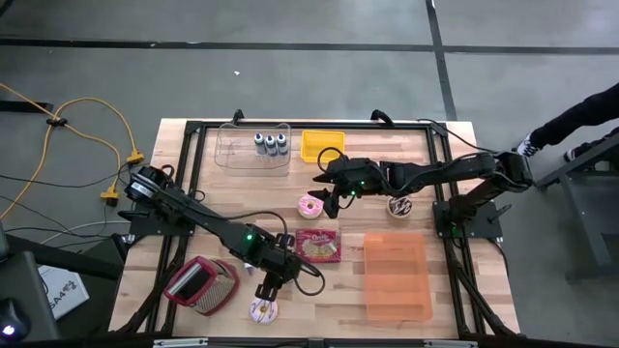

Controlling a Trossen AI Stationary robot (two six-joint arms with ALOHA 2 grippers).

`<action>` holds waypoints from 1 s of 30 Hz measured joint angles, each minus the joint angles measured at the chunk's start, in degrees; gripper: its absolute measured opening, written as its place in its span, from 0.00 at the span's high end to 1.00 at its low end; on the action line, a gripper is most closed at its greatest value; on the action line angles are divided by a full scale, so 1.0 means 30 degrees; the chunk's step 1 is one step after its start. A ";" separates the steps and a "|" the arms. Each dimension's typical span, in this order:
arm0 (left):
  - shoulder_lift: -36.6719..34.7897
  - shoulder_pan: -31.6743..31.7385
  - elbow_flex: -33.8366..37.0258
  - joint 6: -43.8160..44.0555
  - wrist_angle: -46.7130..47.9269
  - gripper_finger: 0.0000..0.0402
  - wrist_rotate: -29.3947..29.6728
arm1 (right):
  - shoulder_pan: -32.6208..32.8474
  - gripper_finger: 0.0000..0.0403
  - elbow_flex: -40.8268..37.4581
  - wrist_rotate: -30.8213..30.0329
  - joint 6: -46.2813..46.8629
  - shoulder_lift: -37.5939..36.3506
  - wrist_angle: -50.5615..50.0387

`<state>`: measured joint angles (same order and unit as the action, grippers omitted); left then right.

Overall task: Pick & Place Food Item
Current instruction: Put the right violet food coloring bottle into the transparent bin

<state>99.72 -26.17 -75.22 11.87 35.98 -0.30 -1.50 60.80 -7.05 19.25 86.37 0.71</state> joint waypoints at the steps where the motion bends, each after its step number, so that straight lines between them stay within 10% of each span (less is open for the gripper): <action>1: 0.0000 0.0000 0.0000 0.0003 0.0000 0.53 0.0000 | -0.0002 0.47 0.0000 0.0000 0.0000 0.0000 0.0000; 11: -0.0007 0.0007 0.0000 0.0054 -0.0003 0.71 0.0058 | 0.0000 0.47 0.0005 0.0000 0.0000 0.0000 0.0000; 30: -0.2438 0.0332 -0.0015 -0.0099 0.2024 0.71 0.1621 | -0.0006 0.47 0.0000 -0.0003 -0.0004 0.0000 -0.0012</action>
<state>92.41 -25.18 -75.26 11.57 42.05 4.57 -1.51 60.80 -7.06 19.23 86.37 0.68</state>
